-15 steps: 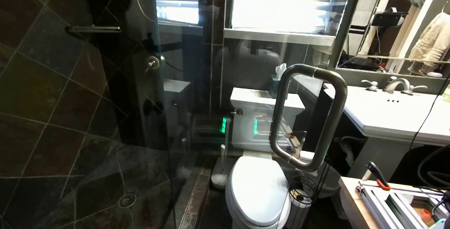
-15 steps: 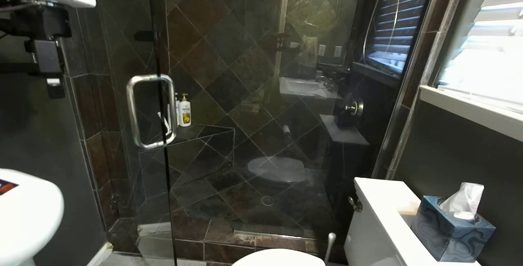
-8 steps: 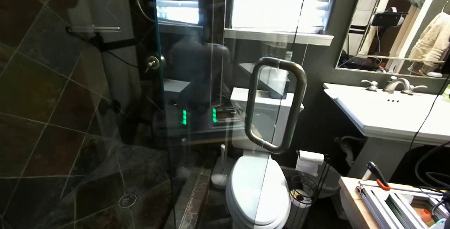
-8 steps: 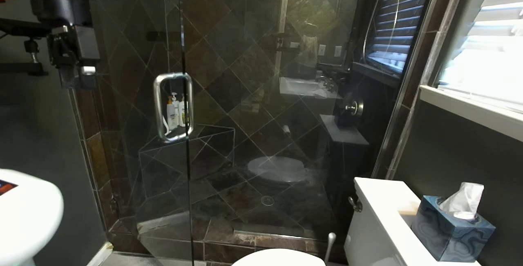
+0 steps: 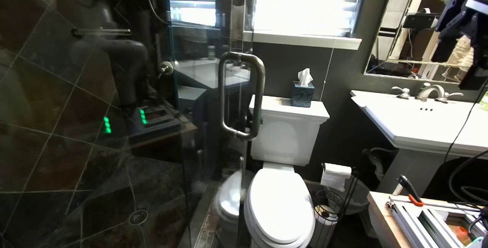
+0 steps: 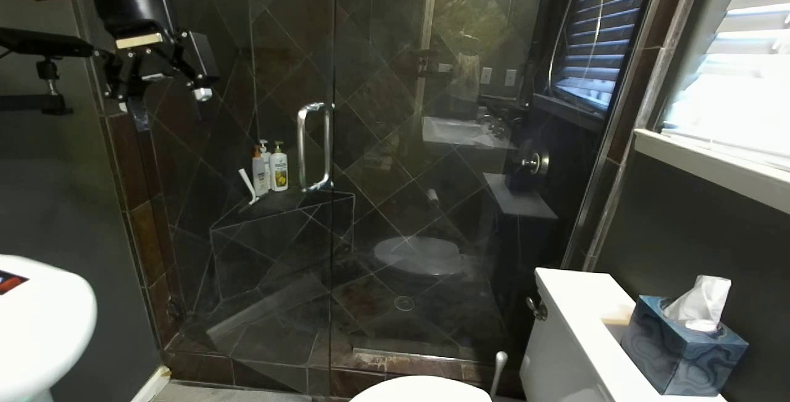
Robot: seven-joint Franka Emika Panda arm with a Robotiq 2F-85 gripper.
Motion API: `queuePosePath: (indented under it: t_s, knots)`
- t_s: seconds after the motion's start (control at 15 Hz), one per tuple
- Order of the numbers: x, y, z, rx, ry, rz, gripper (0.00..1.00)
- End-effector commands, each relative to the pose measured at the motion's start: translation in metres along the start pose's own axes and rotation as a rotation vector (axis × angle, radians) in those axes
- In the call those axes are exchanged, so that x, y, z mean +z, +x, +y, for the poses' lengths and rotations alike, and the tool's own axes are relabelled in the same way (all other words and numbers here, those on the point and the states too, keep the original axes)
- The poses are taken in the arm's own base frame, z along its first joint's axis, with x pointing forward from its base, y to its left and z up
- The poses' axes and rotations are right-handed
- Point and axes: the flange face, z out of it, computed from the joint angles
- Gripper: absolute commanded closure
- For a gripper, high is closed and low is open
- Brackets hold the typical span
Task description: Open the glass door on the left
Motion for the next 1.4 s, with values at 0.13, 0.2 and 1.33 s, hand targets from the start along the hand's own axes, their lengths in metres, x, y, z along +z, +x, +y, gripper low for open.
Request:
queuePosePath:
  t_s: [0.13,0.2,1.33]
  knots:
    - [-0.034,0.006,0.008,-0.115,-0.053,0.274,0.00]
    - [-0.040,0.007,0.007,-0.117,-0.043,0.336,0.00]
    - [-0.036,0.016,0.002,-0.092,-0.029,0.303,0.00]
